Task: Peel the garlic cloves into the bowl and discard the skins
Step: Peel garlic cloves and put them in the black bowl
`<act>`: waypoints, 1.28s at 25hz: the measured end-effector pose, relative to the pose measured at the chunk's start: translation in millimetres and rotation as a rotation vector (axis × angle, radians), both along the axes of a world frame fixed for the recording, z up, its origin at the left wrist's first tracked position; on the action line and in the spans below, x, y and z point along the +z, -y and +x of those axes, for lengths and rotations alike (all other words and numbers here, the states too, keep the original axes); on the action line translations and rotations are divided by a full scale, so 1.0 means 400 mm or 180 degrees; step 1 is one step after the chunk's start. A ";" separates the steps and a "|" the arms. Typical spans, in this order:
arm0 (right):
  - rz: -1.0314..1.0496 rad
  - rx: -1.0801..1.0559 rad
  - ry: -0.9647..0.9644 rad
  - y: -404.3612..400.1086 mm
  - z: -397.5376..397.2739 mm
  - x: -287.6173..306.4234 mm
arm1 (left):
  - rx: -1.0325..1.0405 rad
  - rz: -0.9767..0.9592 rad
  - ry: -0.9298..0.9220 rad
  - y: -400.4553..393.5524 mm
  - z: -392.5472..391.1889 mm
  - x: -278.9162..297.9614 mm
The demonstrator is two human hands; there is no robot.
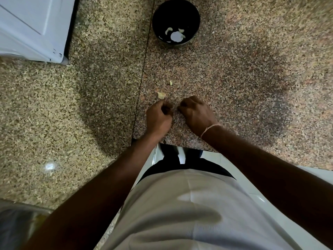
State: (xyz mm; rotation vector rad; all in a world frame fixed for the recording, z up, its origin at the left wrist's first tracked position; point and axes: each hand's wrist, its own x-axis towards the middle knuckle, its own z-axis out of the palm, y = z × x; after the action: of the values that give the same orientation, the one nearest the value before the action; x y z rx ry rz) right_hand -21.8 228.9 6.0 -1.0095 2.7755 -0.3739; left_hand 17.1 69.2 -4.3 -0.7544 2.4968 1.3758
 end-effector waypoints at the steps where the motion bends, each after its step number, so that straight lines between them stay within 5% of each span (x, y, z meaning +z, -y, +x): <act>1: -0.0015 0.0030 -0.0062 -0.008 0.008 -0.006 | -0.0026 -0.0037 -0.0004 -0.002 0.001 0.002; 8: -0.0008 -0.0274 -0.0236 -0.039 0.026 -0.019 | -0.0280 -0.0067 0.0071 -0.009 0.002 0.012; 11: -0.0502 -0.1009 0.0046 -0.034 0.001 -0.004 | -0.0531 -0.0220 0.0097 -0.010 -0.004 0.020; 15: -0.2346 -0.3274 0.2035 -0.086 -0.033 0.008 | -0.0953 -0.0584 0.0042 -0.027 -0.019 0.026; 17: -0.3082 -0.3699 0.2800 -0.112 -0.028 0.018 | -0.1126 -0.0697 -0.0042 -0.050 -0.030 0.025; 23: -0.4376 -0.3981 0.3492 -0.123 -0.013 0.050 | -0.1290 -0.0928 -0.0321 -0.111 -0.062 0.029; 32: -0.4762 -0.4106 0.3524 -0.124 0.014 0.061 | -0.1294 -0.1193 -0.0465 -0.124 -0.103 0.029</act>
State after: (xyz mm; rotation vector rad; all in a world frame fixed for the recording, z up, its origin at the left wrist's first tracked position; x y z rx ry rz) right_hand -16.2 278.6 30.5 0.9665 1.2935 -2.2638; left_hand -24.3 118.7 7.2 -0.1787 2.8526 0.8653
